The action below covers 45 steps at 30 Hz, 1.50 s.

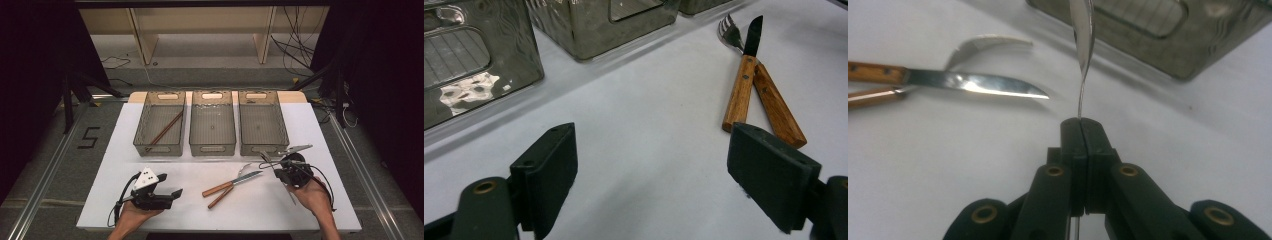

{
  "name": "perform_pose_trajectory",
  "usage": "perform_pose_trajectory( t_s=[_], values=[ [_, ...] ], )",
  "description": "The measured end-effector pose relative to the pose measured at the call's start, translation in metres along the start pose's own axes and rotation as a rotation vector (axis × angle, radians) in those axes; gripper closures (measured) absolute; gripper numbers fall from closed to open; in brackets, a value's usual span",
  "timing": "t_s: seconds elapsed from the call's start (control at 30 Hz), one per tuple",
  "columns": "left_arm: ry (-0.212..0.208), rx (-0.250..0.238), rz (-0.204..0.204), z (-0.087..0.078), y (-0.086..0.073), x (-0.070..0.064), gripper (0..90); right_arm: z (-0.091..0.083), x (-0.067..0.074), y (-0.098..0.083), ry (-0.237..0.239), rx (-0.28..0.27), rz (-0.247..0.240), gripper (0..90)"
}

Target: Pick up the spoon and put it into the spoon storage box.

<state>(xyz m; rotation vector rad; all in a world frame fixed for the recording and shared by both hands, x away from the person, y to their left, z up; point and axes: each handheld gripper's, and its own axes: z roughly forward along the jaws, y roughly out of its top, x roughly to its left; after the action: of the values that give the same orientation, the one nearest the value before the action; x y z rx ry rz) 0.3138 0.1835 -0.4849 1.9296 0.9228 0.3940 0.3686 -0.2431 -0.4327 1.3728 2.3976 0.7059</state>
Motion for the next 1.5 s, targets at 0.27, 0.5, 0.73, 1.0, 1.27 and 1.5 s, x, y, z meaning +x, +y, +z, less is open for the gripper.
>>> perform_pose_trajectory(
  t_s=[0.27, 0.5, 0.73, 1.0, 1.27, 1.5],
  values=[
    [0.008, -0.014, -0.014, -0.001, 0.0, 0.002, 20.0, -0.01, 0.004, 0.014, 0.052, -0.073, -0.006, 90.0],
    [0.013, -0.02, -0.018, -0.001, -0.001, 0.003, 20.0, -0.009, 0.007, 0.038, 0.085, -0.132, -0.006, 90.0],
    [0.012, -0.032, -0.03, -0.002, -0.001, 0.004, 20.0, -0.005, 0.016, 0.067, 0.123, -0.178, -0.013, 90.0],
    [0.012, -0.044, -0.039, -0.003, -0.001, 0.005, 20.0, 0.002, 0.023, 0.104, 0.155, -0.197, -0.013, 90.0],
    [0.006, -0.053, -0.038, -0.004, -0.001, 0.005, 20.0, 0.01, 0.031, 0.135, 0.143, -0.213, -0.024, 90.0],
    [0.01, -0.058, -0.04, -0.004, -0.001, 0.005, 19.9, 0.02, 0.034, 0.155, 0.169, -0.207, 0.0, 90.0]
  ],
)
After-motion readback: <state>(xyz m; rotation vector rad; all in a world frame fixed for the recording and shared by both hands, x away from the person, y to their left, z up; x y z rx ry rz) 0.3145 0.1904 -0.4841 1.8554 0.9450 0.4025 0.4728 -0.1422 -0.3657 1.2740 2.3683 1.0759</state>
